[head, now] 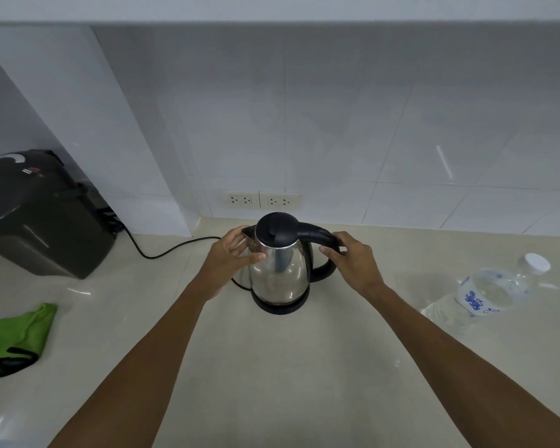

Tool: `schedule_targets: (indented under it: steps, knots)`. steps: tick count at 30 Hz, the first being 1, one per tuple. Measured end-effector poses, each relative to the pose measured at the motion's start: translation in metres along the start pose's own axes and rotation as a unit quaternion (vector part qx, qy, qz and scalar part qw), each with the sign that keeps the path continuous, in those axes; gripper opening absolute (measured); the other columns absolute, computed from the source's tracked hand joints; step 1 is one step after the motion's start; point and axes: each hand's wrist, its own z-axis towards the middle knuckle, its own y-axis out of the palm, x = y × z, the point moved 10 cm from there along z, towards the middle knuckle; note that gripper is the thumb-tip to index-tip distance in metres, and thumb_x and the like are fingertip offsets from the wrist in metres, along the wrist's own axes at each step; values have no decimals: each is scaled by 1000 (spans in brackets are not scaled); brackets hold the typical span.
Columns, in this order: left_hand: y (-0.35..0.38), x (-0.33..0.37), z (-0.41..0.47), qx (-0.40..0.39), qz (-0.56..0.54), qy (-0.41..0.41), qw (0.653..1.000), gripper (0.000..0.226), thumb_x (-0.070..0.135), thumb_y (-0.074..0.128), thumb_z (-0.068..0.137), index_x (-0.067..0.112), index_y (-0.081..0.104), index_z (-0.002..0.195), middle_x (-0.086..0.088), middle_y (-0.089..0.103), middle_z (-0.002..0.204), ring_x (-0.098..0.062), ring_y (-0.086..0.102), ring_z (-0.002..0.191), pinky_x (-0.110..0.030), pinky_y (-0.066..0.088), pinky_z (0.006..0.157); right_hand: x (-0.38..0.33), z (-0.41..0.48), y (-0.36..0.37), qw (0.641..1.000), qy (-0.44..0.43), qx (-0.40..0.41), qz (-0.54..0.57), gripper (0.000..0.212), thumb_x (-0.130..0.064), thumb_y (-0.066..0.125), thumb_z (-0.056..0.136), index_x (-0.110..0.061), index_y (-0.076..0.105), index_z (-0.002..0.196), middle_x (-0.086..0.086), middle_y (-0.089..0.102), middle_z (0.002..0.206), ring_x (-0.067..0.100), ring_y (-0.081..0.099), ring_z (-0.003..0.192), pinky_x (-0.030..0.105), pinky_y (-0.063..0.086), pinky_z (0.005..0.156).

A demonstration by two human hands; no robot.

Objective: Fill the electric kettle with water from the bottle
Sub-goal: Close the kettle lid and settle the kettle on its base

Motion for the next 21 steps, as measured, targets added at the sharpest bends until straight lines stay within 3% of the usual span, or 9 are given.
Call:
schedule_targets:
  steps: [6, 10, 13, 16, 18, 21]
  knots:
    - [-6, -5, 0, 7, 3, -2, 1000, 71, 4, 94, 78, 20, 65, 140, 1, 74, 133, -22, 62, 138, -44, 51, 115, -2, -1, 3, 1000, -3, -12, -16, 29, -33, 73, 93, -18, 66, 117, 2, 72, 104, 23, 71, 92, 31, 56, 84]
    - [-1, -15, -9, -1, -3, -5, 1000, 68, 2, 92, 81, 21, 64, 140, 2, 75, 124, -24, 62, 137, -36, 60, 90, 4, -13, 6, 1000, 8, -21, -14, 30, -31, 72, 94, -18, 65, 120, 2, 71, 107, 24, 71, 93, 18, 49, 76]
    - [3, -19, -10, -2, -18, -4, 1000, 71, 3, 92, 80, 21, 63, 142, 5, 73, 122, -25, 61, 138, -33, 60, 84, 9, -20, 6, 1000, 27, -12, 0, 32, -29, 72, 94, -18, 64, 123, 1, 70, 109, 24, 70, 97, 9, 43, 73]
    - [3, -19, -10, 1, -16, -8, 1000, 70, 4, 93, 80, 23, 64, 141, 6, 72, 130, -22, 59, 141, -38, 62, 89, 8, -22, 7, 999, 37, -5, 3, 34, -29, 71, 94, -20, 63, 126, -4, 68, 109, 22, 69, 101, 14, 44, 78]
    - [2, -20, -10, 7, -11, -10, 1000, 68, 5, 93, 81, 27, 64, 139, 7, 72, 136, -19, 58, 142, -46, 61, 101, 9, -22, 8, 998, 55, -13, 8, 36, -31, 70, 94, -23, 61, 128, -7, 66, 112, 19, 67, 105, 22, 45, 86]
    - [1, -22, -10, 9, -2, -17, 1000, 70, 8, 93, 81, 29, 63, 141, 10, 71, 138, -16, 59, 141, -53, 54, 111, 17, -24, 13, 984, 122, -51, 116, 30, -35, 66, 94, -27, 66, 123, -7, 67, 116, 19, 64, 113, 34, 50, 98]
